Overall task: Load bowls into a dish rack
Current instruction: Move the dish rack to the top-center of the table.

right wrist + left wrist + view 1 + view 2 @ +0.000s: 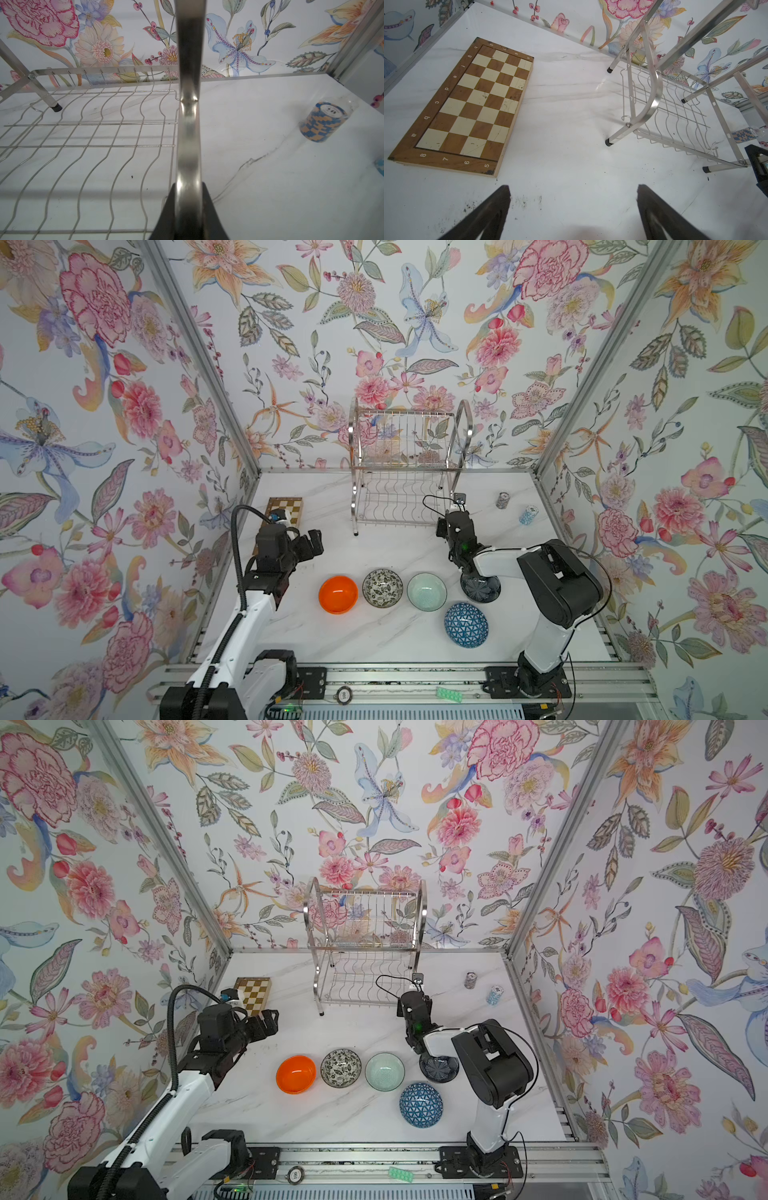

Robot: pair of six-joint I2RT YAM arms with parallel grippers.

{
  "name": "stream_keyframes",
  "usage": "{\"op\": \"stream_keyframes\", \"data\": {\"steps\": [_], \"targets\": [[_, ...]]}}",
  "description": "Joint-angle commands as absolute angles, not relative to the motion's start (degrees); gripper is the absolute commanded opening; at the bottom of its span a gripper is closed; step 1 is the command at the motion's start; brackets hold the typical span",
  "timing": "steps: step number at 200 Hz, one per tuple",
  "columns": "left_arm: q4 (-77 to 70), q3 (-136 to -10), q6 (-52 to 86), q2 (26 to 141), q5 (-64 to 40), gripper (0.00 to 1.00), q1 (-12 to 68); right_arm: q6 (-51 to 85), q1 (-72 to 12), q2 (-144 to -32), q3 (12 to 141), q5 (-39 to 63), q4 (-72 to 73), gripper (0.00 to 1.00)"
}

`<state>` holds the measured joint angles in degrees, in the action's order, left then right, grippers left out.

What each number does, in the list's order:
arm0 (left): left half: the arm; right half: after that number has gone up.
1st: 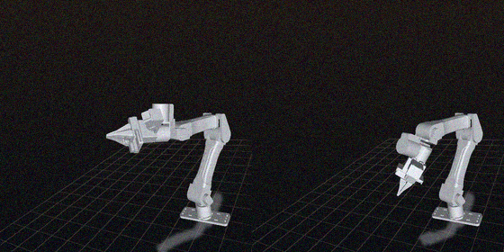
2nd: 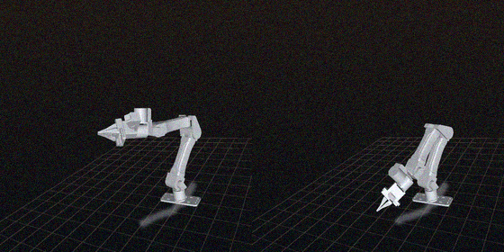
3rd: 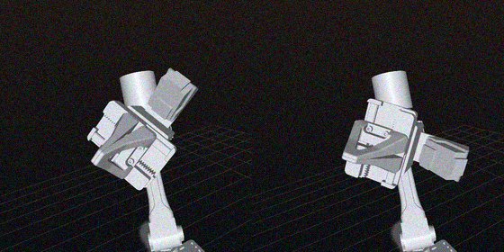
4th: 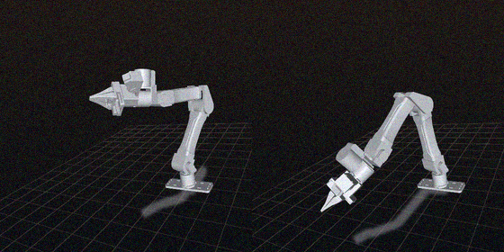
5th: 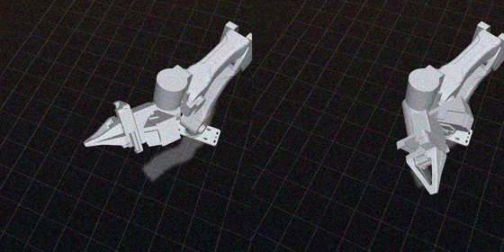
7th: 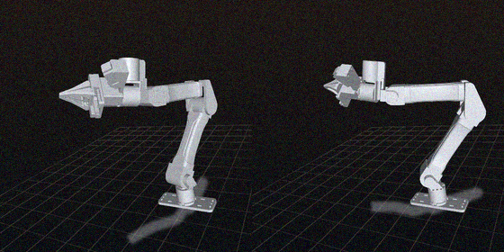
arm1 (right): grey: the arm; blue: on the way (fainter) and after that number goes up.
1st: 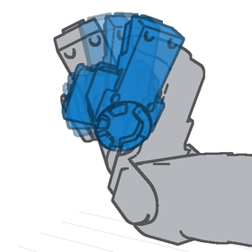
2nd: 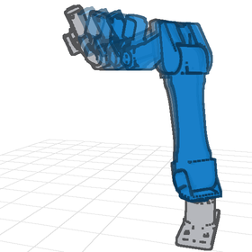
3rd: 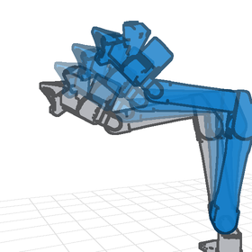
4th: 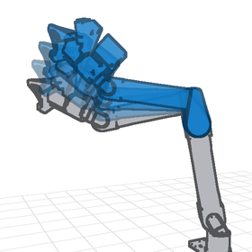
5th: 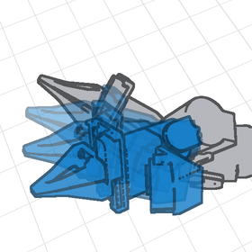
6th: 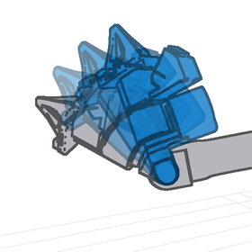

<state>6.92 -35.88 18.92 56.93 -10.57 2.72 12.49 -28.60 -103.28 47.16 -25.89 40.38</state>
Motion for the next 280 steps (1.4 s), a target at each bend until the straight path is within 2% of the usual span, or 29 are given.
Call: {"op": "stream_keyframes", "data": {"steps": [1,46,63,99,127,144,183,217,247,280], "targets": [[7.6,-36.4,17.7,57.2,-11.8,0.97,3.5,14.1,-27.3,-99.7,46.6,-20.2,44.1,0.00],[7.5,-36.5,17.6,57.4,-12.0,0.97,3.8,12.6,-27.2,-97.9,45.3,-17.9,42.6,0.02],[7.6,-36.4,17.5,57.3,-12.0,0.97,3.9,11.9,-27.2,-96.8,44.5,-17.7,42.4,0.15],[8.1,-36.5,17.1,56.7,-11.5,0.97,4.5,9.3,-27.7,-91.4,44.2,-16.2,38.6,0.55],[10.2,-37.4,16.9,56.9,-10.6,0.98,5.0,8.3,-28.5,-86.8,42.8,-16.6,35.2,0.72],[11.1,-37.8,17.0,57.2,-10.4,0.98,5.0,8.5,-28.9,-83.4,40.0,-17.0,35.1,0.78],[12.7,-38.6,17.7,57.5,-10.1,0.99,5.1,9.2,-31.0,-74.0,32.7,-19.1,33.8,0.81],[13.6,-39.4,18.4,58.3,-10.5,0.99,5.2,6.5,-38.9,-66.8,28.4,-19.8,30.2,0.80],[15.2,-40.6,19.6,59.5,-10.2,0.99,5.1,2.2,-43.5,-62.2,26.4,-10.4,24.5,0.77],[16.7,-42.0,20.1,61.6,-10.4,0.99,5.1,-10.0,-50.5,-61.0,24.2,-2.3,23.1,0.75]]}}
